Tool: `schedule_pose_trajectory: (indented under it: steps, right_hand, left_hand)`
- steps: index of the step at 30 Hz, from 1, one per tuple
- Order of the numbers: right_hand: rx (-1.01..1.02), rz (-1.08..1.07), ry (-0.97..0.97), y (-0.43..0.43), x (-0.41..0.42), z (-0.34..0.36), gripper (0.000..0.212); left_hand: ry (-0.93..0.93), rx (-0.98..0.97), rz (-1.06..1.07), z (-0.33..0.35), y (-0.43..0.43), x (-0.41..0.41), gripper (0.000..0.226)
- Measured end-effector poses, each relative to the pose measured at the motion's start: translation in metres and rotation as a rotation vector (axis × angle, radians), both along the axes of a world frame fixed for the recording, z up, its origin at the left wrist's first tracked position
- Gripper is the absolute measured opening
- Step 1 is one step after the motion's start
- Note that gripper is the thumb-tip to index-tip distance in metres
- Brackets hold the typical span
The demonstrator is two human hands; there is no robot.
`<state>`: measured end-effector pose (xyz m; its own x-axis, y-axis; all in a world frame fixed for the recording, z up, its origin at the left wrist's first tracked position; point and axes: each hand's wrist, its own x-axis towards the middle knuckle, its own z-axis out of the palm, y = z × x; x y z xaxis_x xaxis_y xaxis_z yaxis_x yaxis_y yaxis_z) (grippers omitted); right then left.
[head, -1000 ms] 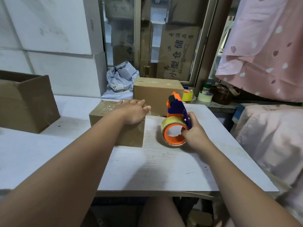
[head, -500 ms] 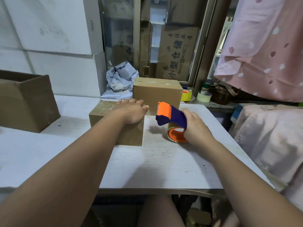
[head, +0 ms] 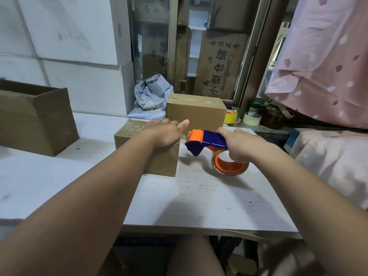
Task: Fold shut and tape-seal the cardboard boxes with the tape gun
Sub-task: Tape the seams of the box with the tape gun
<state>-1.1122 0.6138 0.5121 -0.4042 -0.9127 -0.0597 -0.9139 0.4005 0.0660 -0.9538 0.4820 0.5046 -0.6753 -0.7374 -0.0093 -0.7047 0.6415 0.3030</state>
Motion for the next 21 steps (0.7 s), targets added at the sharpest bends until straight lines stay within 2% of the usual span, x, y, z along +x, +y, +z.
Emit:
schedule_pose_trajectory:
  steps: [4,8,10,12,14,16,19,21]
  right_hand:
    - [0.102,0.009,0.137,-0.013,0.011,0.014,0.051]
    - [0.215,0.036,0.261,-0.034,0.021,0.033,0.057]
    - [0.238,0.059,0.323,-0.042,0.025,0.041,0.06]
    - [0.248,0.084,0.37,-0.045,0.028,0.049,0.06]
    - [0.254,0.092,0.389,-0.047,0.03,0.054,0.057]
    - [0.241,0.096,0.396,-0.048,0.032,0.057,0.054]
    - [0.202,0.118,0.427,-0.047,0.034,0.06,0.05]
    - [0.205,0.122,0.442,-0.048,0.034,0.061,0.049]
  left_hand:
    - [0.03,0.052,-0.027,0.002,-0.002,0.001,0.08]
    - [0.121,-0.074,-0.193,-0.005,-0.003,0.006,0.086]
    - [0.132,-0.24,-0.272,-0.01,0.004,0.011,0.091]
    - [0.072,-0.484,-0.251,-0.023,0.015,0.012,0.095]
    - [0.087,-0.617,-0.115,-0.04,0.023,0.005,0.085]
    - [0.207,-0.704,-0.004,-0.053,0.029,-0.004,0.072]
    - [0.358,-0.878,0.033,-0.063,0.022,-0.01,0.055]
    - [0.394,-0.936,0.039,-0.066,0.016,-0.01,0.052]
